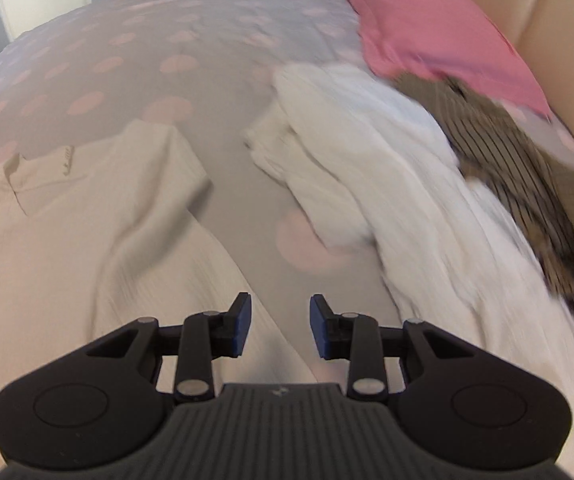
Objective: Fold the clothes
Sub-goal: 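Lay the white shirt flat on the bed and open both tools, then reach the right tool toward the striped garment while the left tool grips the shirt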
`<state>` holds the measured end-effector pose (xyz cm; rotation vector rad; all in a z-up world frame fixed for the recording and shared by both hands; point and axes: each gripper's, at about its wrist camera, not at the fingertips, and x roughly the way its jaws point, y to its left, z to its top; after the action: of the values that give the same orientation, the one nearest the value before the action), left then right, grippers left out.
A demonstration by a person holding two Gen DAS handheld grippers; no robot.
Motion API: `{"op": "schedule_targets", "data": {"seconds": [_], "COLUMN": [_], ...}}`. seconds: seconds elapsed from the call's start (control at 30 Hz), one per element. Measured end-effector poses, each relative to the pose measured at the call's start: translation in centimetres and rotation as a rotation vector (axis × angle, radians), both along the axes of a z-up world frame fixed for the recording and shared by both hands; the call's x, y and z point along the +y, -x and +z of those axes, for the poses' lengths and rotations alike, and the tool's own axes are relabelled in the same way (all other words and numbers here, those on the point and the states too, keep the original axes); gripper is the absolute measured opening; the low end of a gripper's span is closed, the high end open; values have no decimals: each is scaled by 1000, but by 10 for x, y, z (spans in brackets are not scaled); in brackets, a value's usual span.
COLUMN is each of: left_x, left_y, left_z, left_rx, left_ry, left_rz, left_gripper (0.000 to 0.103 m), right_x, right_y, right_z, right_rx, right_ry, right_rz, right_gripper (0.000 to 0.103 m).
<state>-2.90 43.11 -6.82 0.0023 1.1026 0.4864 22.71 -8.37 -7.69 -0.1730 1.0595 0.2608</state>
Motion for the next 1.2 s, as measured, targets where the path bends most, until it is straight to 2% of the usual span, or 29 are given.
{"op": "schedule_targets", "data": {"seconds": [0.13, 0.27, 0.33, 0.5, 0.63, 0.7, 0.77, 0.9, 0.93, 0.97, 1.03, 1.07, 1.1, 1.2], "left_x": [14, 18, 21, 33, 30, 29, 29, 28, 28, 27, 27, 27, 26, 31], "left_y": [26, 45, 53, 62, 59, 57, 55, 54, 54, 54, 53, 52, 52, 52], "left_z": [-10, -23, -27, -34, -43, -48, -50, -51, -51, -50, -48, -47, -46, -35], "left_rx": [26, 83, 93, 64, 78, 91, 90, 82, 81, 79, 73, 69, 65, 33], "left_ry": [33, 31, 41, 129, 159, 155, 155, 163, 168, 175, 195, 205, 206, 200], "left_rz": [75, 95, 112, 191, 198, 203, 208, 215, 217, 220, 231, 236, 239, 257], "left_gripper": [46, 46, 46, 49, 49, 50, 51, 51, 45, 40, 22, 17, 9, 6], "right_x": [-44, -73, -79, -78, -68, -62, -57, -48, -47, -47, -48, -50, -52, -67], "right_y": [23, 42, 50, 55, 58, 60, 62, 67, 68, 68, 66, 65, 64, 56], "right_z": [-22, -45, -56, -67, -66, -65, -65, -65, -64, -62, -57, -53, -49, -32], "right_rx": [75, 168, 217, 227, 221, 215, 209, 175, 168, 158, 135, 121, 104, 50], "right_ry": [-19, -68, -100, -73, -50, -33, -13, 65, 73, 79, 88, 90, 91, 67], "right_rz": [-96, -177, -177, -179, -149, -130, -104, -46, -44, -50, -67, -82, -101, -174], "right_gripper": [36, 36, 42, 43, 44, 40, 27, 15, 9, 8, 7, 7, 7, 7]}}
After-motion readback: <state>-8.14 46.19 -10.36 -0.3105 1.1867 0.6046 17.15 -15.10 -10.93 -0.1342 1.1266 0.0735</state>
